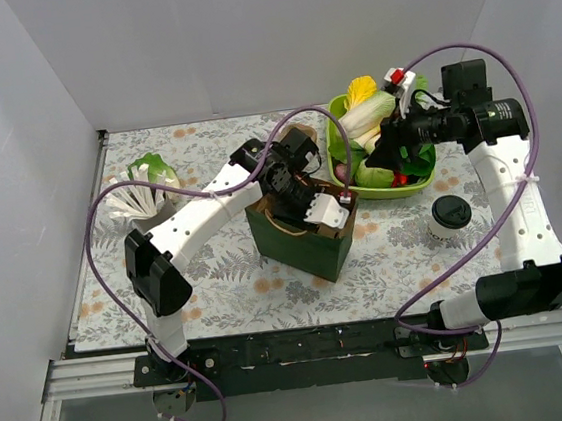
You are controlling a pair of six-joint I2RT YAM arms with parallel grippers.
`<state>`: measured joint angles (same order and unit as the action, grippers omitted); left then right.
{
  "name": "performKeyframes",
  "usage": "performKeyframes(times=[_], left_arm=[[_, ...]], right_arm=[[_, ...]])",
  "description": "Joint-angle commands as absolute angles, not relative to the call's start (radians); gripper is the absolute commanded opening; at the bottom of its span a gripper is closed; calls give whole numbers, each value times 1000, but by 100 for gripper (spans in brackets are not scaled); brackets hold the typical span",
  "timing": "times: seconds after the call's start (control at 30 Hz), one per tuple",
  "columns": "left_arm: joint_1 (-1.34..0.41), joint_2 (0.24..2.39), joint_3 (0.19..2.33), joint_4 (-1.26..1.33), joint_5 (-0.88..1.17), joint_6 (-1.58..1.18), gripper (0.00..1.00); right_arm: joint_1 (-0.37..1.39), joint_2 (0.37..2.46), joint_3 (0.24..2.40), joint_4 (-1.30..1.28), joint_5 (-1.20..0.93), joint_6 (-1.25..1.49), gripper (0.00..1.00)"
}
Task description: Pack the takeout coffee
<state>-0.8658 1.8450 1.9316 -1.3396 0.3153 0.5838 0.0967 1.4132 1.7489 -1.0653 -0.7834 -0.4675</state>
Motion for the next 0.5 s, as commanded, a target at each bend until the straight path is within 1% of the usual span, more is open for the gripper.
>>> performKeyframes(times=[0.0,0.2,0.47], left_arm=[[-856,1878,1914,-1382,275,607,0],[-844,1894,1884,-1384,293,601,0],[-839,1911,1842,-1382,296,607,0]], right_arm=[[98,1339,1680,-1029,-819,-488,67],[97,1290,1588,-1023,-827,-517,66],[98,1278,1551,-1026,-836,-523,66]])
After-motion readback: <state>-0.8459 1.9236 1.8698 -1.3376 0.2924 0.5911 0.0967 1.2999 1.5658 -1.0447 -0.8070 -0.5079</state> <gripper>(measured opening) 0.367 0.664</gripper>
